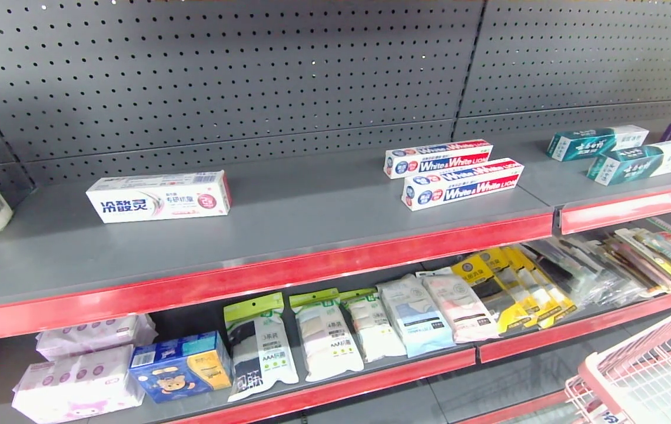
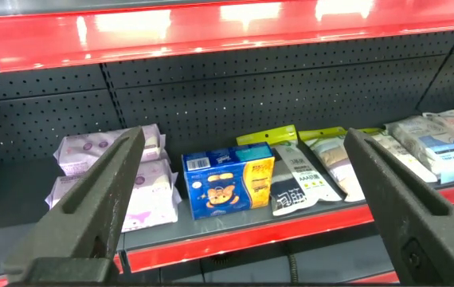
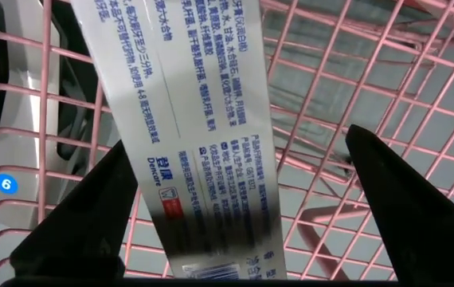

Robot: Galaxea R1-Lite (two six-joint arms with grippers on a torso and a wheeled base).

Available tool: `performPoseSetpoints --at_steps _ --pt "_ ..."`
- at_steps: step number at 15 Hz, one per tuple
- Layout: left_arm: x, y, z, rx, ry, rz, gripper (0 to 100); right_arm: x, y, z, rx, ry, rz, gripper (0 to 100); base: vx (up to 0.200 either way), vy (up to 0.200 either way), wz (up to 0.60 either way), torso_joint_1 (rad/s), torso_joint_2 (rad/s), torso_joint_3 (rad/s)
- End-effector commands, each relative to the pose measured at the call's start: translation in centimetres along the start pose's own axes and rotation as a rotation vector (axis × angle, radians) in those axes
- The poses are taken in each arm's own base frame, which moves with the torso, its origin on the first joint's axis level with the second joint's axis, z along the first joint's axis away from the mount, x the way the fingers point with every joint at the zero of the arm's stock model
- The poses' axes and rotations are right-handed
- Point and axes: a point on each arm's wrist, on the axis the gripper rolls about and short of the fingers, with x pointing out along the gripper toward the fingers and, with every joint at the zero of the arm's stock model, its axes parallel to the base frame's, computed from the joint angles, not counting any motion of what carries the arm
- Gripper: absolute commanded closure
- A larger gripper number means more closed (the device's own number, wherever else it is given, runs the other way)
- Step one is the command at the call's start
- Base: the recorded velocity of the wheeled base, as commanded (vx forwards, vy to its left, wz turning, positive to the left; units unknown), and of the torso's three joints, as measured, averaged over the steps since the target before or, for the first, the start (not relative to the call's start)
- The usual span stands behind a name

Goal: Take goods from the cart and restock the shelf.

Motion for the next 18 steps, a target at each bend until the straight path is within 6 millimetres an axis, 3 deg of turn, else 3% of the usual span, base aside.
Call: performPoseSetpoints --at_steps 1,8,13,18 --pt "0.0 0.0 0.0 -0.001 0.001 0.001 0 0.0 0.0 0.0 -0.001 -0.001 0.001 100 0.0 0.0 0.0 0.0 0.0 0.0" --pt "0.0 0.0 0.0 0.0 0.001 0.001 0 -0.6 0.2 0.2 -0.002 -0.003 -0.011 100 0.0 0.0 0.0 0.0 0.0 0.0" --pt "0.0 0.0 0.0 -0.001 0.001 0.001 0 -5.2 -0.3 2.0 -0.014 -0.022 -0.181 100 0.0 0.0 0.0 0.0 0.0 0.0" --pt "0.0 0.0 0.0 -0.001 0.001 0.001 0 -7.9 1.5 2.8 0.082 -0.003 -0.254 100 0.0 0.0 0.0 0.0 0.0 0.0"
